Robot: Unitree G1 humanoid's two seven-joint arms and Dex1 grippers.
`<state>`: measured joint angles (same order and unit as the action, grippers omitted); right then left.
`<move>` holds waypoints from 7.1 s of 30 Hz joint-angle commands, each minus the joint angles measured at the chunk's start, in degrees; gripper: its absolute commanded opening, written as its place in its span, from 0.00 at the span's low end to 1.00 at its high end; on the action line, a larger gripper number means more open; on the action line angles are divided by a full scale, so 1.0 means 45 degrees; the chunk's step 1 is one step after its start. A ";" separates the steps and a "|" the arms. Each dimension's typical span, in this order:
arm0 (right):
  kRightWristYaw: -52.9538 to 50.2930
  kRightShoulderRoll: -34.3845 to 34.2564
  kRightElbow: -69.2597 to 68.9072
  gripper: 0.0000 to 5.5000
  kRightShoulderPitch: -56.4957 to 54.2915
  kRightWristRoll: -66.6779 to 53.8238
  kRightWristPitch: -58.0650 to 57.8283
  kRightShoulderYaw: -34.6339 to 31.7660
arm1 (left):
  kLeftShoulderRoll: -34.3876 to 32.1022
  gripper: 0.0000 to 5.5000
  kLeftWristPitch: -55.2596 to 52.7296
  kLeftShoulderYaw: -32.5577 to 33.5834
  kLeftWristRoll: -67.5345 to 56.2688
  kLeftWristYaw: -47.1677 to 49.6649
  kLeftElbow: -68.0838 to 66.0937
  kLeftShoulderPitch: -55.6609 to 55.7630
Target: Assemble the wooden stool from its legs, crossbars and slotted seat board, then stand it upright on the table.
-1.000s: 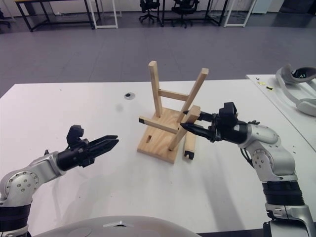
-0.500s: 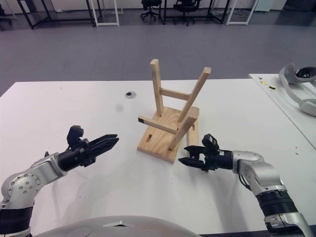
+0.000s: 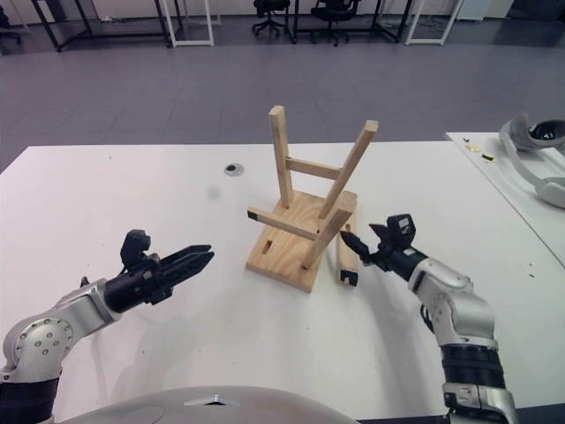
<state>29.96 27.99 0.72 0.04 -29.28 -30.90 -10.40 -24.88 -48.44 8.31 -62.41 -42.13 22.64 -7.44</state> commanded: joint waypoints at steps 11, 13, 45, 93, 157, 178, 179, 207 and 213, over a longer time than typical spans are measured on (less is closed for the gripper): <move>-0.5935 -0.3193 -0.2555 0.70 0.1515 0.1274 -0.3202 -0.0825 | 0.0512 0.55 0.0899 -0.0407 0.1838 0.1918 -0.0082 -0.0068; -0.6358 -0.3818 -0.2548 0.64 0.1453 0.0773 -0.3567 -0.1596 | 0.0669 0.55 0.1067 -0.0528 0.2335 0.2394 -0.0165 -0.0028; -0.1129 0.0335 -0.2555 0.40 -1.1391 -0.7575 -0.4384 -0.2378 | -0.2091 0.67 -0.1591 0.2581 -0.3046 0.1993 -0.4208 1.3830; 0.4714 0.2268 0.0796 0.50 -1.1664 -0.9262 -0.8254 -0.0305 | -0.1098 0.38 -0.2080 0.2071 -0.5079 0.2146 -0.5000 1.4955; 0.4160 0.0886 0.0442 0.66 -1.1558 -0.7683 -0.6555 -0.1156 | -0.3446 0.37 1.1173 -0.8765 0.2906 -1.1192 -1.2527 1.4261; 0.3094 0.0296 -0.0472 0.66 -1.0822 -0.8322 -0.6497 -0.1699 | -0.2856 0.37 1.2336 -1.1572 0.2440 -1.1193 -1.4082 1.6179; 0.3038 0.0262 -0.0512 0.66 -1.0810 -0.8339 -0.6489 -0.1697 | -0.2822 0.37 1.2336 -1.1640 0.2428 -1.1193 -1.4126 1.6266; 0.3642 0.0436 -0.0313 0.66 -1.1060 -0.7943 -0.6166 -0.1506 | -0.3486 0.37 1.3459 -1.0018 0.2608 -1.1192 -1.4190 1.4236; 0.3560 0.0333 -0.0407 0.66 -1.0990 -0.8005 -0.6157 -0.1509 | -0.3187 0.37 1.3444 -1.0548 0.2727 -1.1192 -1.4467 1.4848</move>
<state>45.96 29.29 -0.72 -48.68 -65.17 -59.35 -17.28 -39.40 11.87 -37.69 -51.30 -92.24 -42.46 58.42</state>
